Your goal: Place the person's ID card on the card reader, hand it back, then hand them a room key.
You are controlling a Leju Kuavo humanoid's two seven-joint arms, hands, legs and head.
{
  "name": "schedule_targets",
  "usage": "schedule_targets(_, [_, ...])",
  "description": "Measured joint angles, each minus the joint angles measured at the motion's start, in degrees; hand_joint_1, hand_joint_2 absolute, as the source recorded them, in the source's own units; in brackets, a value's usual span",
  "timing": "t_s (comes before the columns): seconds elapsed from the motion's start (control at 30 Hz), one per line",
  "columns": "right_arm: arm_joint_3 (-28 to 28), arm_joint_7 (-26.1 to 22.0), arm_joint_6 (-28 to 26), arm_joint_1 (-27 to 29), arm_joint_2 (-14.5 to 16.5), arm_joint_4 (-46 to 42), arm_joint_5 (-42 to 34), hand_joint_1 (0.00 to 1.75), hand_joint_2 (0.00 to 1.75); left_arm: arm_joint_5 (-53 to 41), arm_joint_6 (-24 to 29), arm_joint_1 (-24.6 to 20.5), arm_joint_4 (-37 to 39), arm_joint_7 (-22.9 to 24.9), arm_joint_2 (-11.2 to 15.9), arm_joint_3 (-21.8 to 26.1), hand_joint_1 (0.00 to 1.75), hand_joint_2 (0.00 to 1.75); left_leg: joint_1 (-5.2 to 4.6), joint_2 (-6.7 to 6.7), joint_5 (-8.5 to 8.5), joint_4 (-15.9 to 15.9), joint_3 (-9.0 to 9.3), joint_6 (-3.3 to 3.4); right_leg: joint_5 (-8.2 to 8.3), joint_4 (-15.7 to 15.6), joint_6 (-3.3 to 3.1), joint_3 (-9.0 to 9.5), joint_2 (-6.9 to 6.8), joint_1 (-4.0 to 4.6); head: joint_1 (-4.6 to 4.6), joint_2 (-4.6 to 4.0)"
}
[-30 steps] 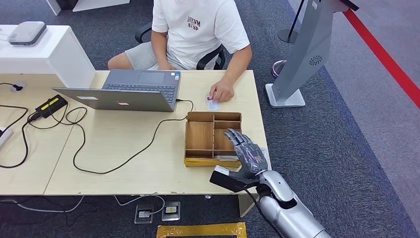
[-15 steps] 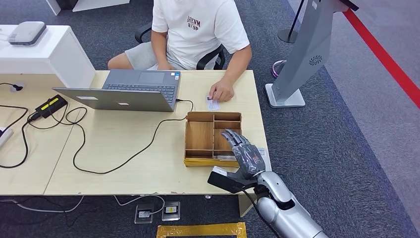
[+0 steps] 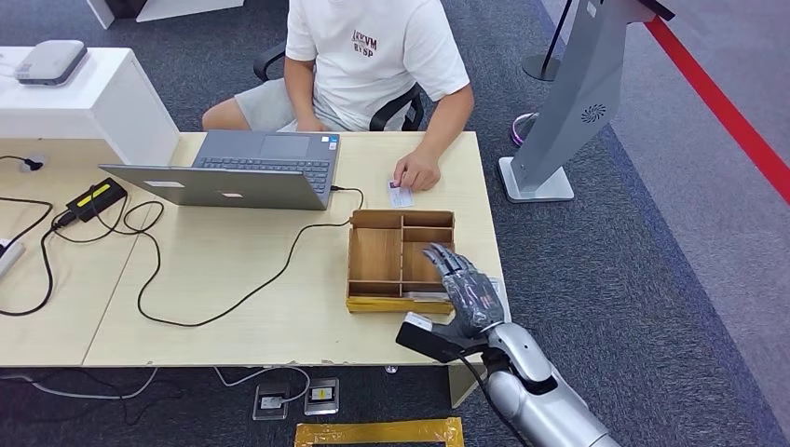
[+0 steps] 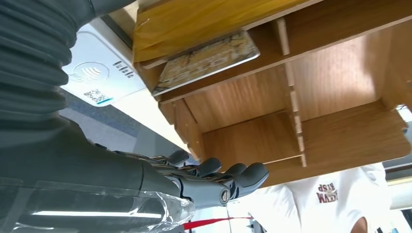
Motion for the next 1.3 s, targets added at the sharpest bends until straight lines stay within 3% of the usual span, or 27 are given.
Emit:
schedule_targets(0.9, [-0.51,-1.73,-1.93,-0.83,-1.09,4.33,-1.28,0.0,1.75,-0.41,0.01,0.01,0.0,-0.07,0.0,0.01,0.0,1.75,0.0,0.0,0.0,0.0,0.0,0.0,0.0,0.0,0.0,0.01,-0.01,0.0,-0.01,0.0])
schedule_targets(1.3, [-0.42,-3.56,-1.63,-1.36,0.69,5.25,-3.18,0.04,1.75,-0.72,-0.06,0.02,0.0,-0.22,0.0,0.0,0.0,1.75,0.0,0.0,0.0,0.0,0.0,0.0,0.0,0.0,0.0,0.02,-0.02,0.01,-0.01,0.0])
